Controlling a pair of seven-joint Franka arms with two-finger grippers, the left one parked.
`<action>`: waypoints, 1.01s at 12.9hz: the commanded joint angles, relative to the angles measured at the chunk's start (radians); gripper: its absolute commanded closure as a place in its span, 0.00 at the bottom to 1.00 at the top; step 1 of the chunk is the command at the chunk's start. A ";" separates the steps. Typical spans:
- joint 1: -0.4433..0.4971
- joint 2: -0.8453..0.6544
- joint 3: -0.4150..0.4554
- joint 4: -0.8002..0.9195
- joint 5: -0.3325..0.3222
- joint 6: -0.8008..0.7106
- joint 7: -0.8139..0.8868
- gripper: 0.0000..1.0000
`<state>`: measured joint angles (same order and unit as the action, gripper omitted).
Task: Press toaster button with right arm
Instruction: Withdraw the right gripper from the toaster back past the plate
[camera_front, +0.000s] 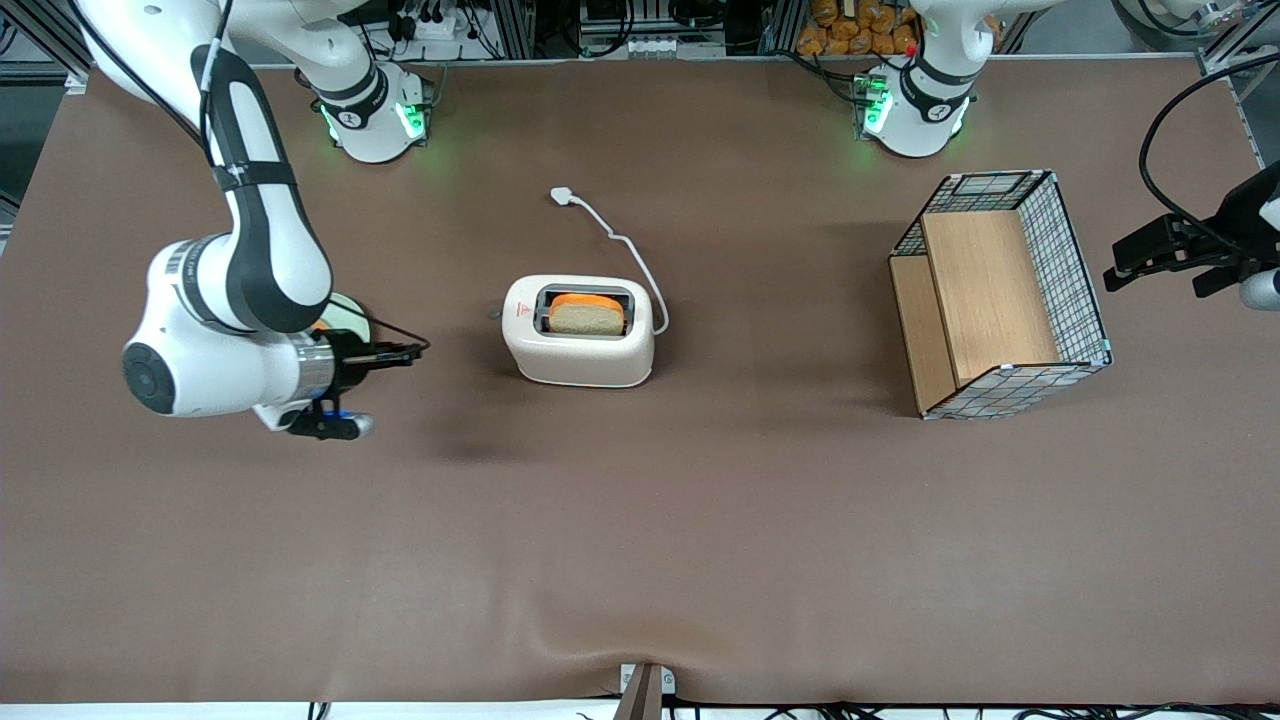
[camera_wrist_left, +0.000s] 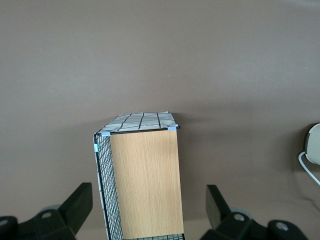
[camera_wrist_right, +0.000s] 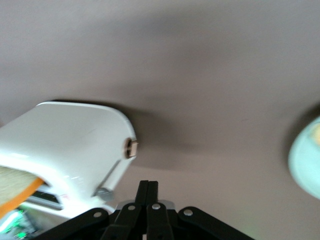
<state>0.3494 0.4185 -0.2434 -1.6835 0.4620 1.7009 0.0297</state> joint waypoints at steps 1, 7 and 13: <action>-0.044 -0.038 -0.005 0.021 -0.095 0.006 -0.017 0.00; -0.084 -0.168 -0.025 -0.028 -0.276 0.052 -0.105 0.00; -0.102 -0.264 -0.031 -0.035 -0.353 0.091 -0.110 0.00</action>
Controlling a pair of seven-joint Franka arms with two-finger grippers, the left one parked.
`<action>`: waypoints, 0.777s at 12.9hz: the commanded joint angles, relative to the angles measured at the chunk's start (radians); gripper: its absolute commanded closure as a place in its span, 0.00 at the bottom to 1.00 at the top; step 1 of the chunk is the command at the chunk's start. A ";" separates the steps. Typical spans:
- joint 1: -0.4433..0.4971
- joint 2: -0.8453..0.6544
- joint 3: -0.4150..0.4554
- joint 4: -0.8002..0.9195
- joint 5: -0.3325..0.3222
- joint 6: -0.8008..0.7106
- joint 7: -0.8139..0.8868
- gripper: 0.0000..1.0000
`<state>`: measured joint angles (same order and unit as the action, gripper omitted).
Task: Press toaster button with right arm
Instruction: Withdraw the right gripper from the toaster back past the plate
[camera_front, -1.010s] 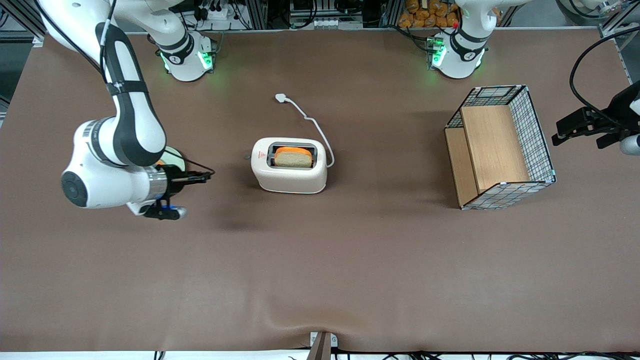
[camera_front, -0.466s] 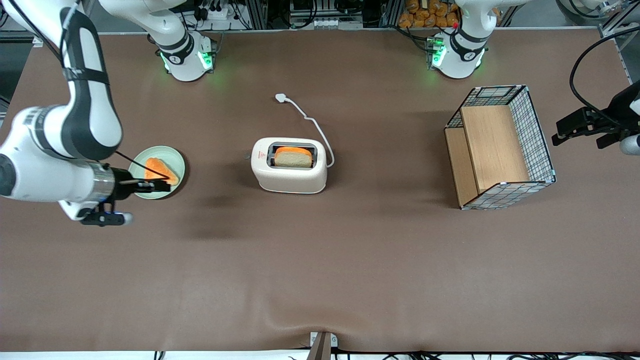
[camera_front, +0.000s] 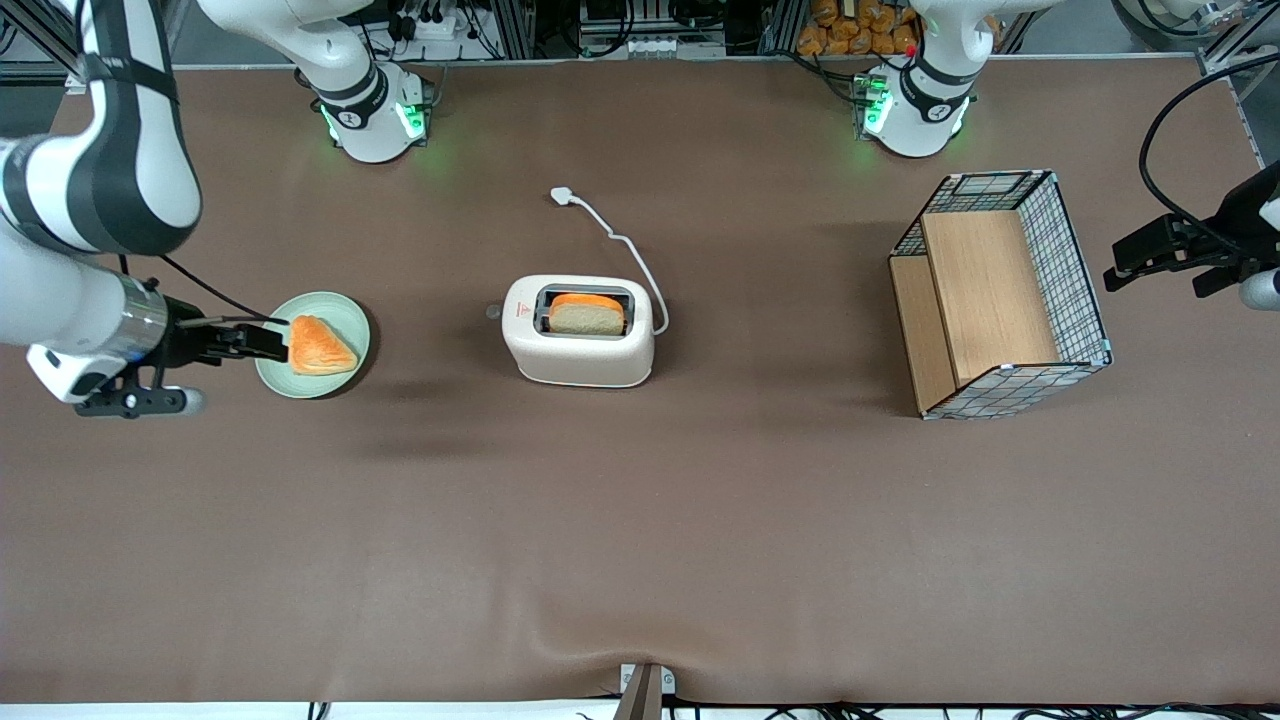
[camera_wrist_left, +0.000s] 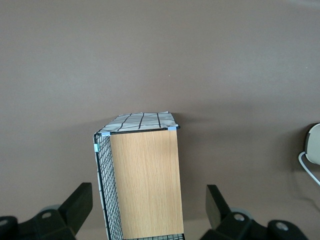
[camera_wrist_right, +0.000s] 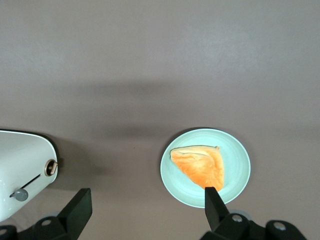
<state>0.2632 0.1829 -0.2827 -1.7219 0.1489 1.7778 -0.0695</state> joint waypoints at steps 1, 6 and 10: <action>-0.027 -0.031 0.004 0.025 -0.045 -0.001 -0.013 0.00; -0.215 -0.124 0.190 0.113 -0.063 -0.144 -0.006 0.00; -0.263 -0.223 0.258 0.116 -0.114 -0.234 -0.003 0.00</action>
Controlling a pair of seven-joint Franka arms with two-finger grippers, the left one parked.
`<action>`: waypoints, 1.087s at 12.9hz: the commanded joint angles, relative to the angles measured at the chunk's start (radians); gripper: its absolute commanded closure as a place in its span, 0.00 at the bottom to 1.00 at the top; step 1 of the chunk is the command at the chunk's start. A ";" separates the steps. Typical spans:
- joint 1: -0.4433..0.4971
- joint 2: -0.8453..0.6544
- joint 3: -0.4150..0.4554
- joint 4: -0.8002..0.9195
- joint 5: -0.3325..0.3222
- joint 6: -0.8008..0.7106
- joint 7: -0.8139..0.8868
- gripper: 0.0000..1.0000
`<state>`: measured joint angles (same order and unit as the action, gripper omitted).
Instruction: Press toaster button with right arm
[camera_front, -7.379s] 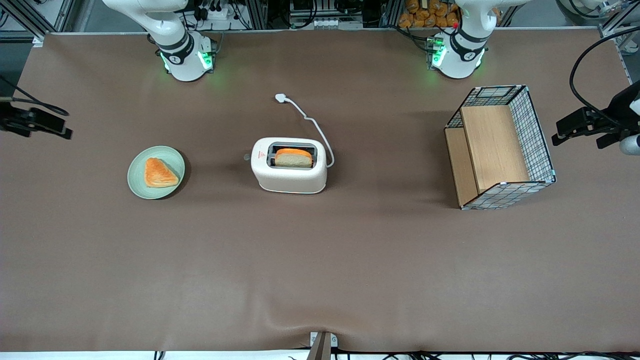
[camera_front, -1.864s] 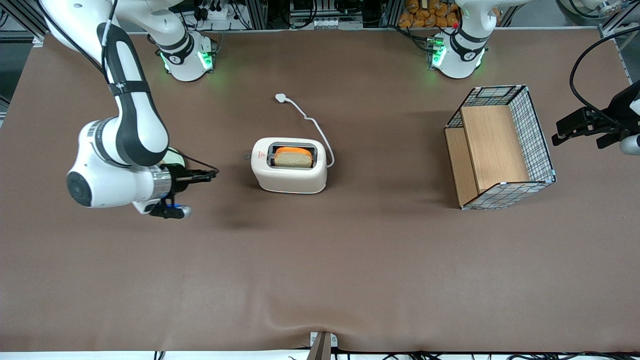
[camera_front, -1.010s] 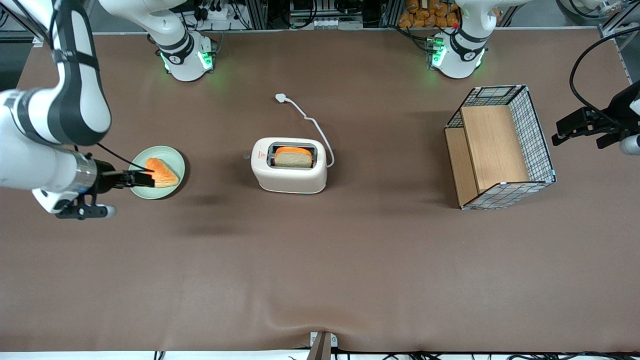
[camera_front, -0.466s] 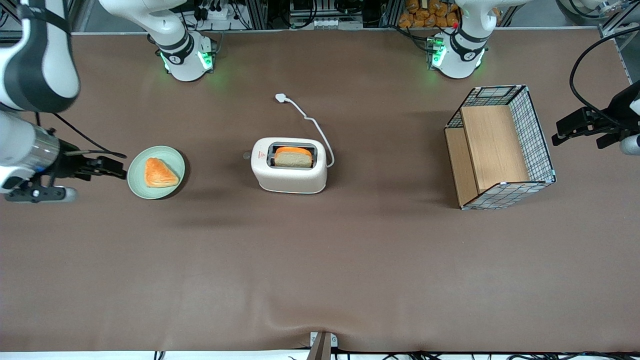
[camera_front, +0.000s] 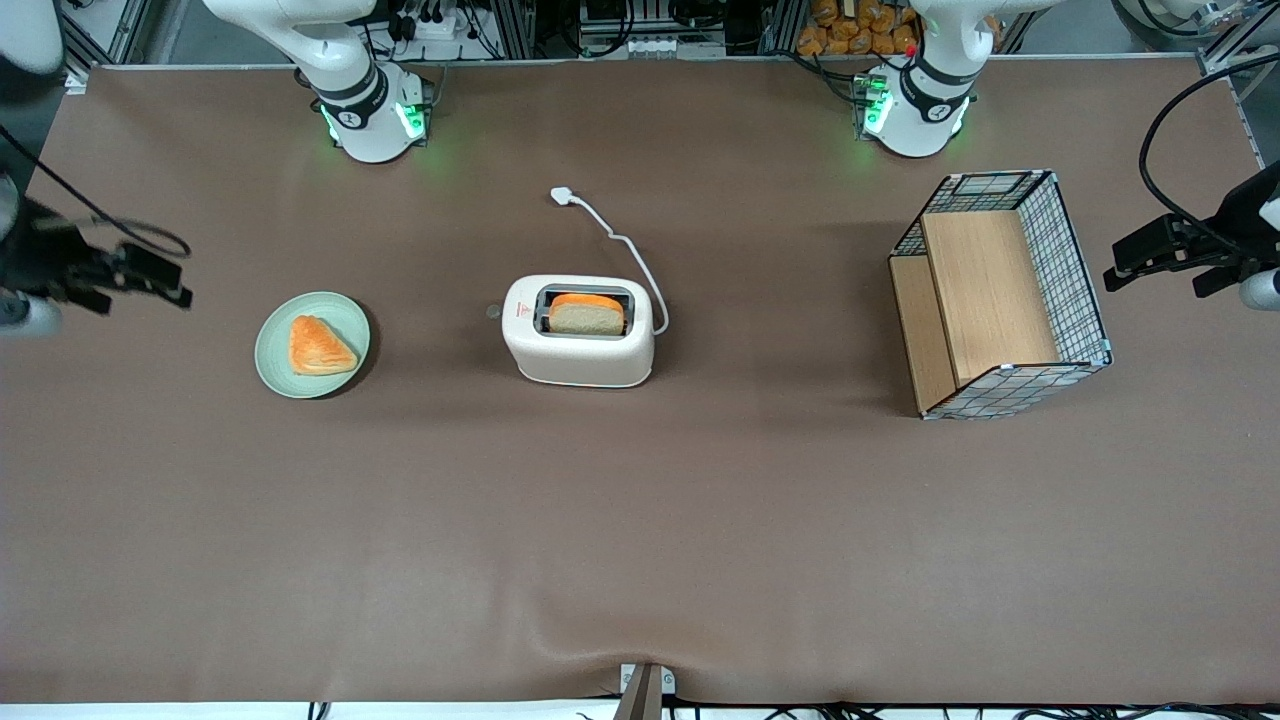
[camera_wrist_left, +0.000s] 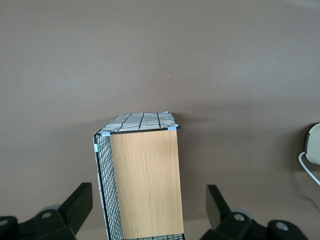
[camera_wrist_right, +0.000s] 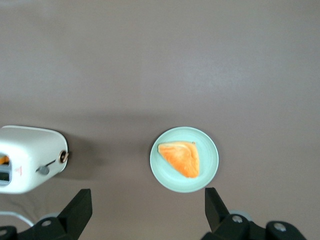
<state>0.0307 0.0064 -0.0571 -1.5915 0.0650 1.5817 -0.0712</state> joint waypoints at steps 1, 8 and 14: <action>-0.037 -0.045 0.033 -0.005 -0.036 -0.058 -0.001 0.00; -0.043 -0.042 0.030 0.077 -0.044 -0.180 0.119 0.00; -0.044 -0.040 0.030 0.099 -0.074 -0.174 0.123 0.00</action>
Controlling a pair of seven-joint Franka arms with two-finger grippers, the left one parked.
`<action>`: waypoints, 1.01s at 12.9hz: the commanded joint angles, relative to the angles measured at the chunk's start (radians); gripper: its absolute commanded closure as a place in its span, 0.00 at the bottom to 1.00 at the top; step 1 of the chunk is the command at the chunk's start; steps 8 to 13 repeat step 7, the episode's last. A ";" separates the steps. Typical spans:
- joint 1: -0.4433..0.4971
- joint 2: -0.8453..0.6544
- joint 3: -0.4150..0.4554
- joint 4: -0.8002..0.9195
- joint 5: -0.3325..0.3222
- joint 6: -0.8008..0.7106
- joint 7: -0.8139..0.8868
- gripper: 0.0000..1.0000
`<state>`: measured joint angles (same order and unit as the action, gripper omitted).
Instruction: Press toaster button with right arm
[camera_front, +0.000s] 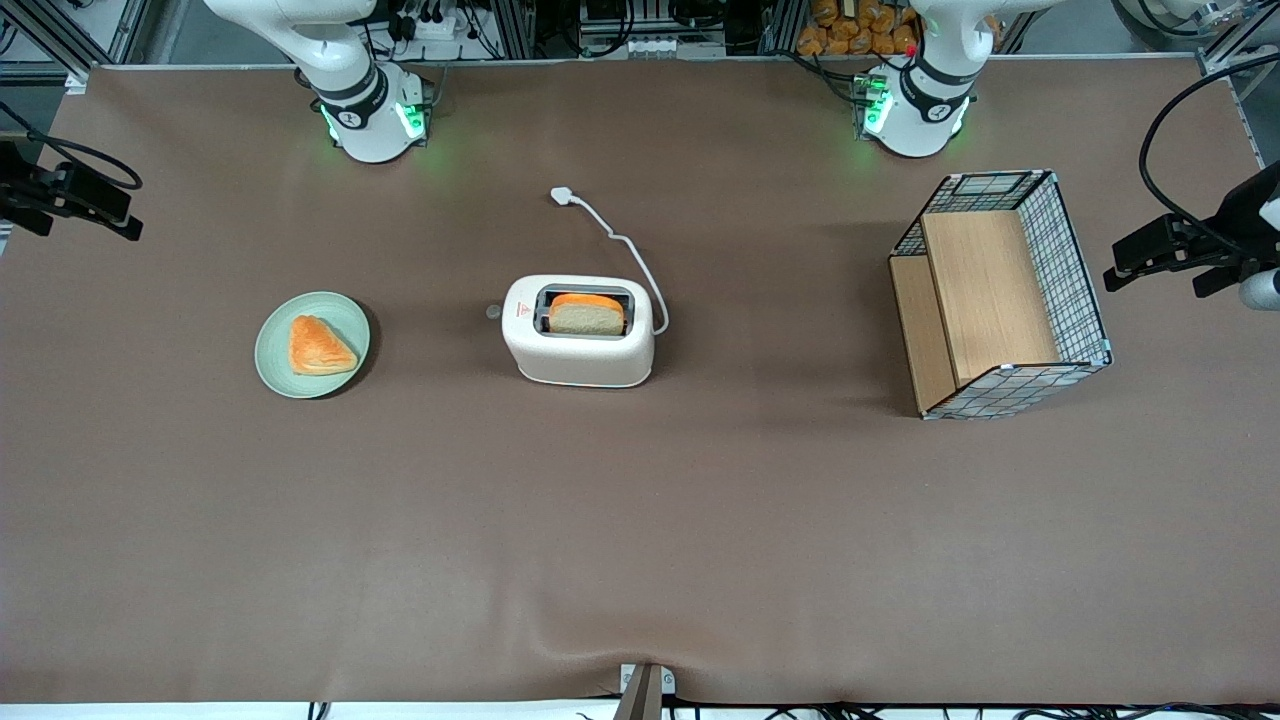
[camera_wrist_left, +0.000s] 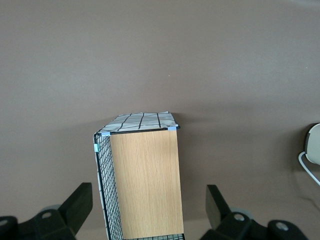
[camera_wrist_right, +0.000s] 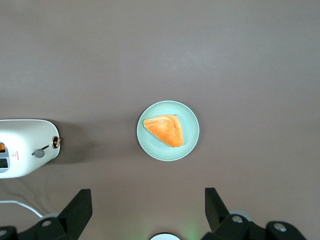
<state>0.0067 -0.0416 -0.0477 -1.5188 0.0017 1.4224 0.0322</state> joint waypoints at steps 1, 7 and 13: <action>-0.021 0.008 0.019 0.026 -0.008 -0.014 0.018 0.00; -0.024 0.012 0.017 0.025 0.006 -0.010 0.011 0.00; -0.024 0.012 0.017 0.025 0.006 -0.010 0.011 0.00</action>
